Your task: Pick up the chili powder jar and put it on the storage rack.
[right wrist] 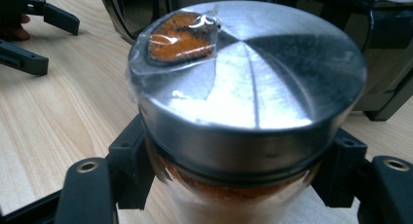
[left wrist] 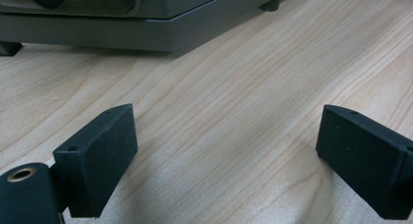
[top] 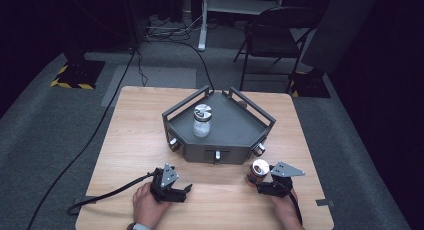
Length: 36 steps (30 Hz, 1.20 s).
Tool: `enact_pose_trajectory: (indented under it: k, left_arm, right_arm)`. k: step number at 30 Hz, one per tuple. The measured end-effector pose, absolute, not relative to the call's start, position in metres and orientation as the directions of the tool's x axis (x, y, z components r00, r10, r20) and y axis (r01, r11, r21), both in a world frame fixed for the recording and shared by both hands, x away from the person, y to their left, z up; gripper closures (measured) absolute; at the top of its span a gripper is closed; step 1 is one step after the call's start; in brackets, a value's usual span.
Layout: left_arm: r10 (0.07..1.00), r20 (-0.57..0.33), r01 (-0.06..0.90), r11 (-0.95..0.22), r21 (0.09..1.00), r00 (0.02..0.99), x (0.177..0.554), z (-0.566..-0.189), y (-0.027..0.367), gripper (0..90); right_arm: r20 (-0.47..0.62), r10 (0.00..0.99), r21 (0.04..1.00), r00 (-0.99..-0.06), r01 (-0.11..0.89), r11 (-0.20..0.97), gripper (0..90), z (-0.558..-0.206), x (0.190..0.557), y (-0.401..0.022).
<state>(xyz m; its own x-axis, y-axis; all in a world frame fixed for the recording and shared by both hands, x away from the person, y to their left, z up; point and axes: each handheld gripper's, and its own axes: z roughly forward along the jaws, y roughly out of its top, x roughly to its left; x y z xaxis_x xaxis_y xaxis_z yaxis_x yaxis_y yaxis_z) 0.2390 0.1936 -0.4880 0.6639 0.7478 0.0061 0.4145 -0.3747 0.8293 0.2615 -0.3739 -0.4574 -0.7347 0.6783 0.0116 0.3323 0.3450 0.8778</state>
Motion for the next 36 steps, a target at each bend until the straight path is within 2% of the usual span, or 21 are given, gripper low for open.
enact_pose_trajectory:
  k: [3,8,13,17,24,29,36]
  left_arm:
    - [0.75,0.007,0.416,-0.374,0.829,0.661,0.239,-0.488,0.193,7.6]
    - [0.754,0.004,0.418,-0.369,0.83,0.657,0.239,-0.488,0.192,7.7]
    - [0.754,0.005,0.418,-0.37,0.83,0.657,0.239,-0.488,0.192,7.7]
    - [0.755,0.004,0.419,-0.369,0.83,0.656,0.239,-0.488,0.193,7.7]
    - [0.752,0.004,0.418,-0.371,0.829,0.659,0.24,-0.488,0.193,7.7]
    - [0.751,0.004,0.417,-0.371,0.83,0.66,0.24,-0.488,0.194,7.6]
    - [0.749,0.004,0.416,-0.372,0.83,0.662,0.24,-0.488,0.194,7.6]
  right_arm:
    - [0.026,0.683,0.867,-0.73,0.356,0.348,30.4,-0.45,0.261,-0.373]
    - [0.009,0.684,0.877,-0.73,0.335,0.346,30.4,-0.437,0.254,-0.371]
    - [-0.088,0.665,0.879,-0.741,0.256,0.402,30.4,-0.411,0.245,-0.36]
    - [-0.082,0.67,0.898,-0.737,0.237,0.37,30.4,-0.392,0.245,-0.354]
    - [-0.088,0.67,0.911,-0.737,0.212,0.353,30.4,-0.35,0.256,-0.34]
    - [-0.143,0.662,0.917,-0.736,0.152,0.368,30.4,-0.322,0.266,-0.323]
    - [-0.157,0.675,0.913,-0.721,0.156,0.378,30.4,-0.314,0.298,-0.291]
